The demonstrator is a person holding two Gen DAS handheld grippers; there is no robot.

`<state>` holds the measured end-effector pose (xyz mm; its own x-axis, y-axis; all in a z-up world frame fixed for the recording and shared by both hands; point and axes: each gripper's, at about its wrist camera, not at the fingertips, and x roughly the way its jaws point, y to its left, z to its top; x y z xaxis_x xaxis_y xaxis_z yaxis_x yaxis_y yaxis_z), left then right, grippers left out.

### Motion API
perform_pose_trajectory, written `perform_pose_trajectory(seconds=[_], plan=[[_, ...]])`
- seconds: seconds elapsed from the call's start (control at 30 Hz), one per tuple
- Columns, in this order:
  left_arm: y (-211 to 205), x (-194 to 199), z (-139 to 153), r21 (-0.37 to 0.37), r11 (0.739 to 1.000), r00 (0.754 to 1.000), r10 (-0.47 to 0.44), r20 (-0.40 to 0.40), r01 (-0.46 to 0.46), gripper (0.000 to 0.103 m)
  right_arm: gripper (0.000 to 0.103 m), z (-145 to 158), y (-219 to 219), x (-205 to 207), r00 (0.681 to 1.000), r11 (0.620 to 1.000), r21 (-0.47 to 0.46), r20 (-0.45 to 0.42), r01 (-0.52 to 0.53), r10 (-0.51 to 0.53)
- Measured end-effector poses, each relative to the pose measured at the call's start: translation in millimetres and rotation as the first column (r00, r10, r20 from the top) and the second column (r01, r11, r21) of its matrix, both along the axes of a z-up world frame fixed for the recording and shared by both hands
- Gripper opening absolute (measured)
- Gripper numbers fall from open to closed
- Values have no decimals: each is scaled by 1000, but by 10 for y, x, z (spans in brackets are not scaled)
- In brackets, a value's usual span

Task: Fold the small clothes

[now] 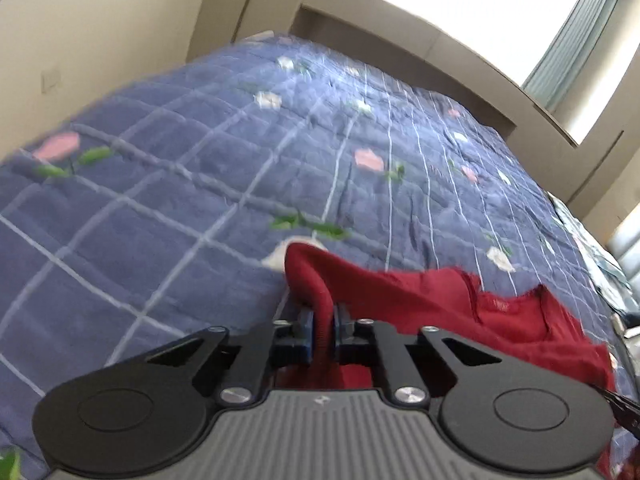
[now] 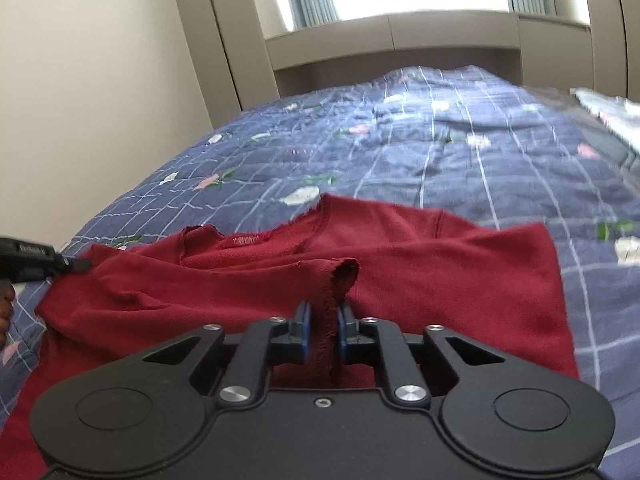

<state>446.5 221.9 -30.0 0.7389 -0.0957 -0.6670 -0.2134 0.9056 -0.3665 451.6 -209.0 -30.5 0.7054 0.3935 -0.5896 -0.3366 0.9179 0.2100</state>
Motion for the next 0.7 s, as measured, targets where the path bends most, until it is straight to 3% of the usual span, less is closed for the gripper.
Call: perform_pose_trajectory(seconds=[0.1,0.17,0.27,0.4,0.43,0.5,0.53,0.57,0.6,0.7], plan=[[-168,-146,176,131,991,993,14,117,-29,6,11,67,46,-50,998,999,-39,62,2,1],[-246,-173,202,193,980,991,17,133,-43,6,11,62,87,-38,998,997,-79,69,7,-2],[-282,-70,93,239,971,996,8,84,-28,6,10,-19,105,18,999,995,-102,52,13,-8],[-279,1,-33,238,971,999,-10,38,0,12,13,-71,98,40,1000,995,-104,29,11,-8],[-283,-15,-28,249,969,999,-12,34,3,17,20,-57,98,27,999,994,-113,35,12,-8],[-305,-79,13,278,961,999,-19,35,8,45,46,-19,97,-13,998,990,-137,55,20,-12],[-330,-116,40,295,955,999,-23,43,9,71,56,-2,101,-28,998,989,-147,68,20,-10],[-352,-176,71,314,950,998,-24,63,3,86,77,14,110,-45,996,987,-159,87,24,-10],[-385,-243,93,338,941,996,-25,90,-7,90,89,27,123,-50,994,985,-167,106,31,-14],[-499,-297,84,400,917,995,-31,93,-9,98,95,33,214,-19,990,978,-204,143,43,-14]])
